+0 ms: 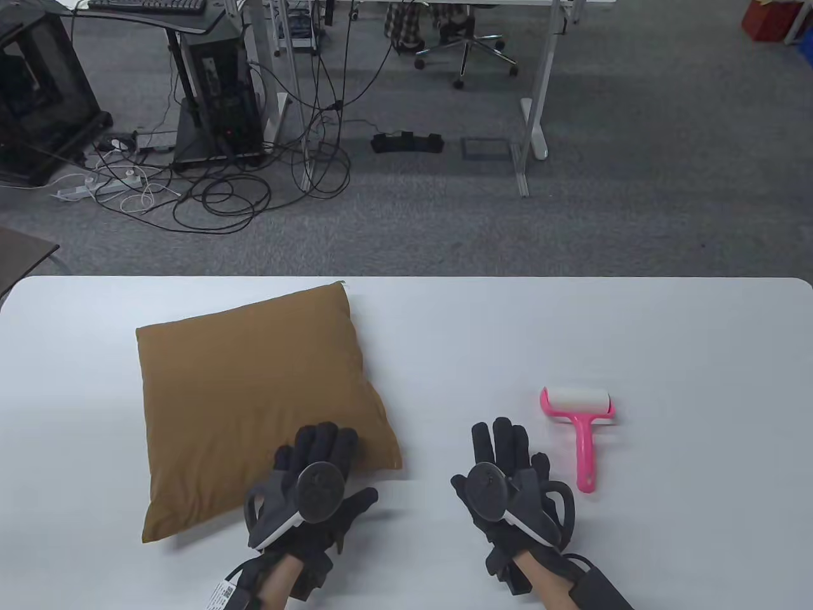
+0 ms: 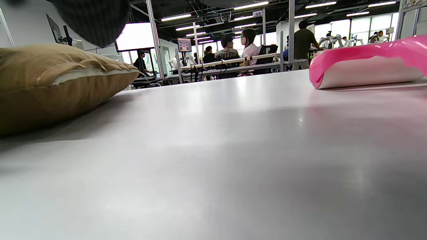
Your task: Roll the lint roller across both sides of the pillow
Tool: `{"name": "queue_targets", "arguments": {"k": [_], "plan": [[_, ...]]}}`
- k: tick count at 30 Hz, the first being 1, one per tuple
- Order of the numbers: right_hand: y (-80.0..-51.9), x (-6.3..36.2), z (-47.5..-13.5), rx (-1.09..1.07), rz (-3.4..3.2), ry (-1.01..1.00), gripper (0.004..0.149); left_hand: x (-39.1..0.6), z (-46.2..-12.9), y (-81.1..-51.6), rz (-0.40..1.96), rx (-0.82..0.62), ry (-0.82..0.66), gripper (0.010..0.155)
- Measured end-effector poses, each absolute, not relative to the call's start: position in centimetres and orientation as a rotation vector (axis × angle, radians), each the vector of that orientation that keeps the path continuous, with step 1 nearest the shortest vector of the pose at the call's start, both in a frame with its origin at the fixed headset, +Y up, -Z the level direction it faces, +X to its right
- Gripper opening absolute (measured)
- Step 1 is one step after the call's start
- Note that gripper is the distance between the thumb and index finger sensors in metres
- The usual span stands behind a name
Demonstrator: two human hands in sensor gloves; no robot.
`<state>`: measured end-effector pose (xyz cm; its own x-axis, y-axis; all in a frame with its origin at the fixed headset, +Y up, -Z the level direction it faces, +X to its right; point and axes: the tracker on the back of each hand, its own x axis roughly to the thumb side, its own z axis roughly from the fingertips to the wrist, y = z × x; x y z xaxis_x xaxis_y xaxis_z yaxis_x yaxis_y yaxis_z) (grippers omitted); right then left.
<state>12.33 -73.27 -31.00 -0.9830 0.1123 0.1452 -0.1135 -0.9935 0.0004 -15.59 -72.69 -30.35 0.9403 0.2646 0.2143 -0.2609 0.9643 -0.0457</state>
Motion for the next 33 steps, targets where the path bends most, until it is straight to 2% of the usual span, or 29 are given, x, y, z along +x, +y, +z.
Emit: {"name": "queue_targets", "arguments": {"k": [10,16,20,22,27,33], "plan": [[-73.2,12.1,-30.7,0.232,3.009,0.009,0.08,-16.1,-30.3,-72.4,0.272,0.013,-0.207,0.093],[-73.2,12.6,-30.8,0.194,2.997,0.03,0.08,-18.3,-30.7,-71.8,0.321,0.059,-0.12,0.09],[-73.2,13.0,-30.9,0.181,2.992,0.02,0.08,-21.4,-30.9,-71.5,0.403,0.09,-0.003,0.075],[-73.3,13.2,-31.0,0.179,2.989,0.029,0.079,-23.1,-30.9,-71.4,0.448,0.082,0.057,0.077],[-73.3,13.7,-31.2,0.163,2.97,0.04,0.079,-28.8,-30.2,-71.4,0.536,0.173,0.292,0.076],[-73.3,14.2,-31.4,0.112,2.976,0.031,0.079,-34.8,-29.1,-73.4,0.676,0.039,0.525,0.083]]}}
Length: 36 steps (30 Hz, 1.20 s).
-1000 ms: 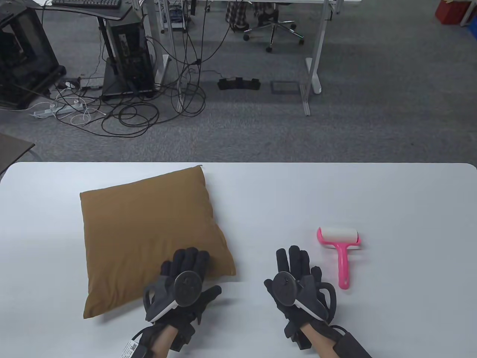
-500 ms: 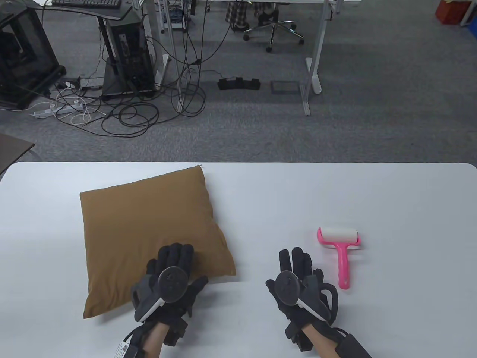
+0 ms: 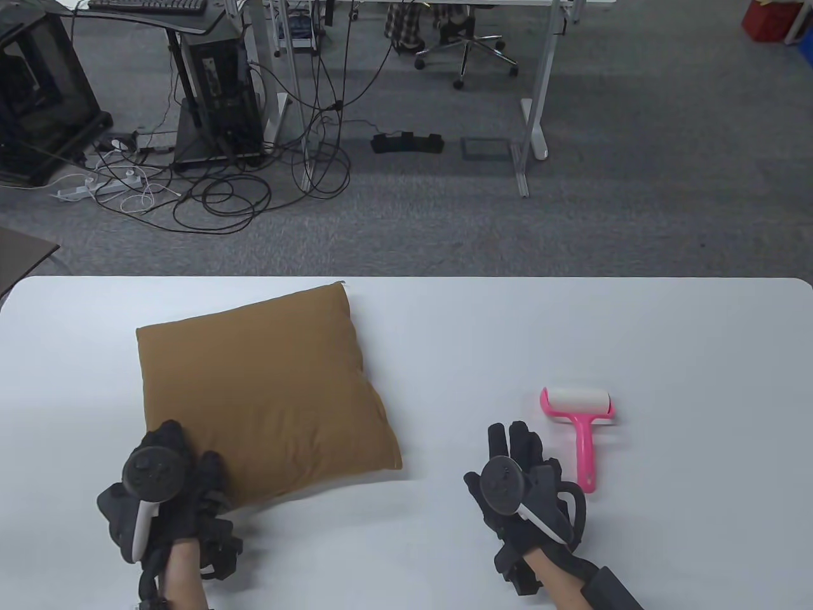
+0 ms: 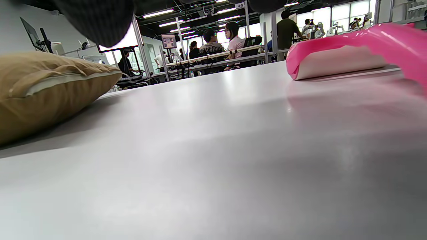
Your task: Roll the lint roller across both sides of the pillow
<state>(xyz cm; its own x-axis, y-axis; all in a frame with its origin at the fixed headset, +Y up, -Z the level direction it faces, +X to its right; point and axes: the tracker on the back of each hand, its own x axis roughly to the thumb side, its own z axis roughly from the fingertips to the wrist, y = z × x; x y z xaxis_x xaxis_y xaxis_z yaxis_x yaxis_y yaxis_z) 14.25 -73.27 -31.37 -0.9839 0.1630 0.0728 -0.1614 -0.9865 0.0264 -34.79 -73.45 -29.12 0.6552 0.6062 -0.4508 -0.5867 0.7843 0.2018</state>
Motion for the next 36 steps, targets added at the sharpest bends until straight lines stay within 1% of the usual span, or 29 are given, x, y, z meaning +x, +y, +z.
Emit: {"name": "queue_targets", "arguments": {"k": [3,5,6,10,12,14,17,20,23,26,29,34,36], "plan": [[-73.4,14.5,-31.5,0.098,2.971,0.042,0.079,-36.4,-28.3,-74.4,0.782,-0.033,0.661,0.098],[-73.4,14.6,-31.6,0.089,2.961,0.052,0.079,-37.0,-28.0,-74.8,0.777,-0.088,0.726,0.106],[-73.4,14.7,-31.6,0.082,2.957,0.054,0.079,-37.1,-28.0,-74.9,0.768,-0.115,0.741,0.108],[-73.2,15.1,-31.6,0.065,2.944,0.045,0.079,-36.7,-28.3,-75.3,0.764,-0.177,0.736,0.105],[-72.9,15.3,-31.5,0.053,2.931,0.037,0.078,-36.5,-28.6,-75.0,0.725,-0.171,0.715,0.103],[-72.8,15.5,-31.5,0.044,2.922,0.03,0.078,-36.4,-28.8,-74.9,0.718,-0.164,0.68,0.099],[-72.5,15.9,-31.6,0.026,2.908,0.02,0.078,-35.9,-29.4,-75.2,0.78,-0.192,0.614,0.102],[-72.4,16.3,-31.8,0.004,2.895,0.017,0.079,-34.7,-30.4,-75.5,0.847,-0.162,0.512,0.098],[-72.0,17.1,-32.0,-0.039,2.877,-0.007,0.078,-33.1,-31.1,-75.1,0.804,-0.106,0.43,0.092],[-71.7,18.1,-32.2,-0.091,2.854,-0.026,0.078,-31.1,-31.9,-75.1,0.838,-0.091,0.363,0.089],[-71.4,19.2,-32.4,-0.149,2.826,-0.042,0.078,-29.0,-32.6,-75.4,0.861,-0.124,0.29,0.089],[-71.1,21.3,-32.7,-0.248,2.778,-0.059,0.08,-25.9,-33.9,-76.0,0.889,-0.208,0.112,0.089],[-71.0,22.3,-32.8,-0.302,2.767,-0.053,0.078,-24.6,-34.2,-76.4,0.91,-0.249,0.043,0.089]]}}
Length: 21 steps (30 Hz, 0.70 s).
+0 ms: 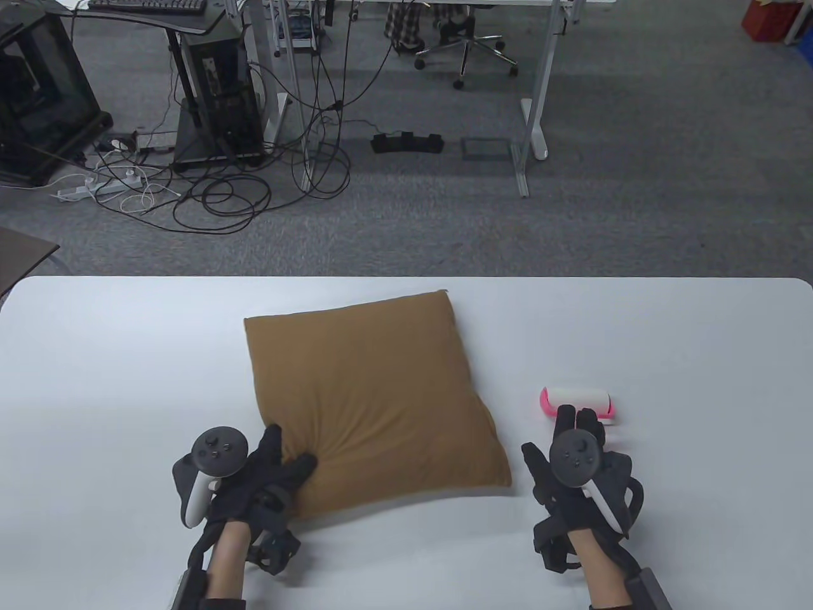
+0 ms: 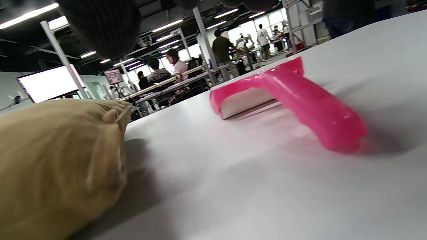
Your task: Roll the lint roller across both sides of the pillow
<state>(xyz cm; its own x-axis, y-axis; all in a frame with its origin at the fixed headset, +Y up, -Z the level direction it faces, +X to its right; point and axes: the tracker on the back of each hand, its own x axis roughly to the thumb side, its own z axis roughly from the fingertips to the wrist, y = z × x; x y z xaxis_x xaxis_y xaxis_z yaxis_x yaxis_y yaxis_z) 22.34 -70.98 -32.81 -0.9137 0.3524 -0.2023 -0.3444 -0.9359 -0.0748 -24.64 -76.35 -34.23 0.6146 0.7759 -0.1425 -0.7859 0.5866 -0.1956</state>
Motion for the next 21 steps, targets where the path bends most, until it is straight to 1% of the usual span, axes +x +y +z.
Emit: {"name": "queue_targets", "arguments": {"k": [4,6,9,12,16,21], "plan": [[-71.0,24.5,-33.1,-0.436,2.753,-0.05,0.084,-22.7,-34.3,-76.4,0.888,-0.303,-0.033,0.087],[-71.1,25.7,-33.2,-0.512,2.731,-0.035,0.09,-21.9,-34.3,-76.4,0.872,-0.354,-0.068,0.087],[-71.8,27.2,-33.3,-0.632,2.718,0.027,0.099,-21.2,-34.3,-76.7,0.867,-0.381,-0.076,0.086],[-72.8,28.4,-33.5,-0.752,2.719,0.111,0.105,-21.3,-34.2,-76.9,0.875,-0.376,-0.061,0.086],[-74.0,28.9,-33.7,-0.814,2.702,0.211,0.106,-21.5,-34.0,-77.1,0.878,-0.365,-0.037,0.09],[-75.0,28.9,-33.9,-0.863,2.713,0.251,0.1,-21.6,-33.8,-77.0,0.818,-0.352,-0.033,0.093]]}}
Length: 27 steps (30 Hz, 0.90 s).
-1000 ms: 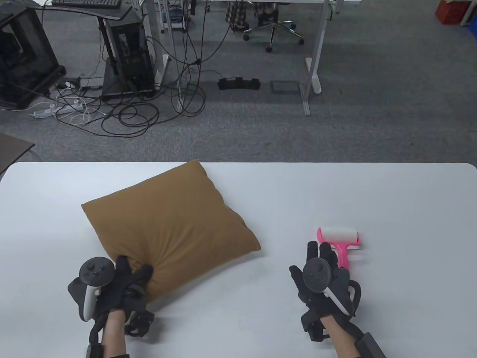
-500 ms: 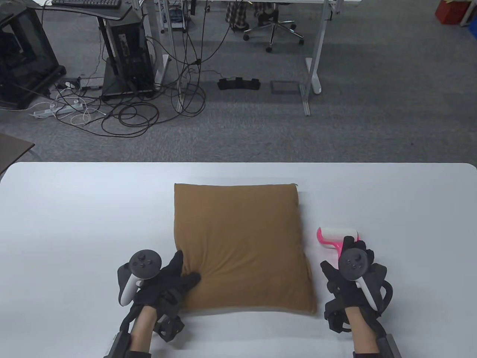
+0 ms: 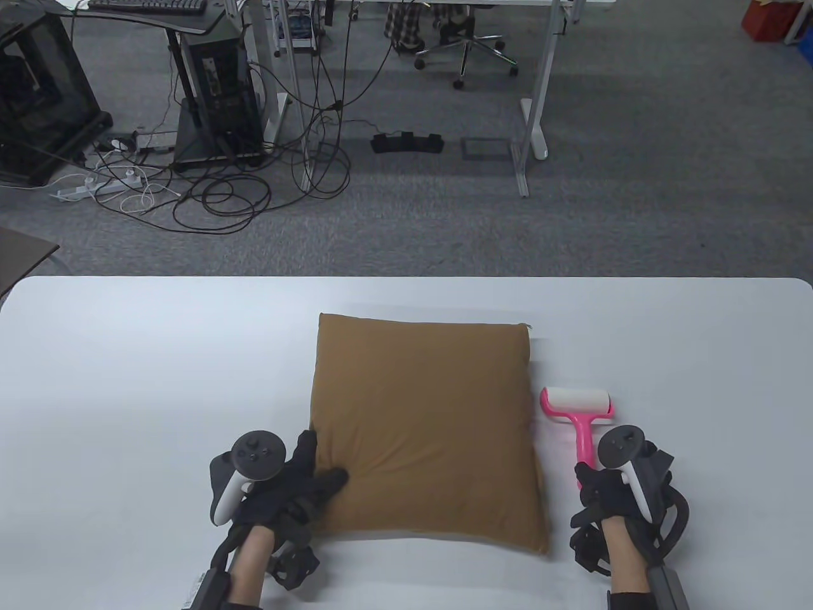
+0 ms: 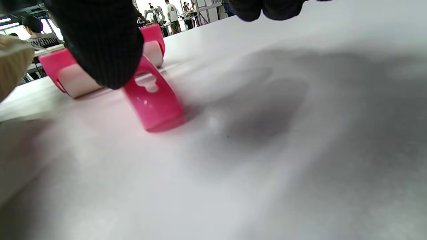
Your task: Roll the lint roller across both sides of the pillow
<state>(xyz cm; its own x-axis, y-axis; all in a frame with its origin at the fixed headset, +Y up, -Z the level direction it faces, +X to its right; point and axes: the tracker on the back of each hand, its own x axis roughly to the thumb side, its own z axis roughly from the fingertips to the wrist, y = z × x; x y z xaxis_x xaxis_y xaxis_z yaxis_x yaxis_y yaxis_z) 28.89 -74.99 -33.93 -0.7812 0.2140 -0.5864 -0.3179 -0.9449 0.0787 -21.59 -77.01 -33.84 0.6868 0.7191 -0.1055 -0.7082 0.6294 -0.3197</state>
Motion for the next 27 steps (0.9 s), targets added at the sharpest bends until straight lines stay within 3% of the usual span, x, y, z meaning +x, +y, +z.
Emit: {"name": "queue_targets", "arguments": {"k": [11,19,27], "plan": [[-76.0,27.6,-34.2,-0.841,2.798,0.348,0.06,-22.8,-32.8,-76.1,0.719,-0.438,0.038,0.091],[-75.1,27.5,-34.2,-0.846,2.828,0.152,0.056,-22.9,-32.8,-76.1,0.711,-0.414,0.043,0.09],[-69.4,27.8,-32.3,-0.691,2.699,-0.197,0.054,-22.8,-32.9,-75.8,0.752,-0.422,0.021,0.088]]}}
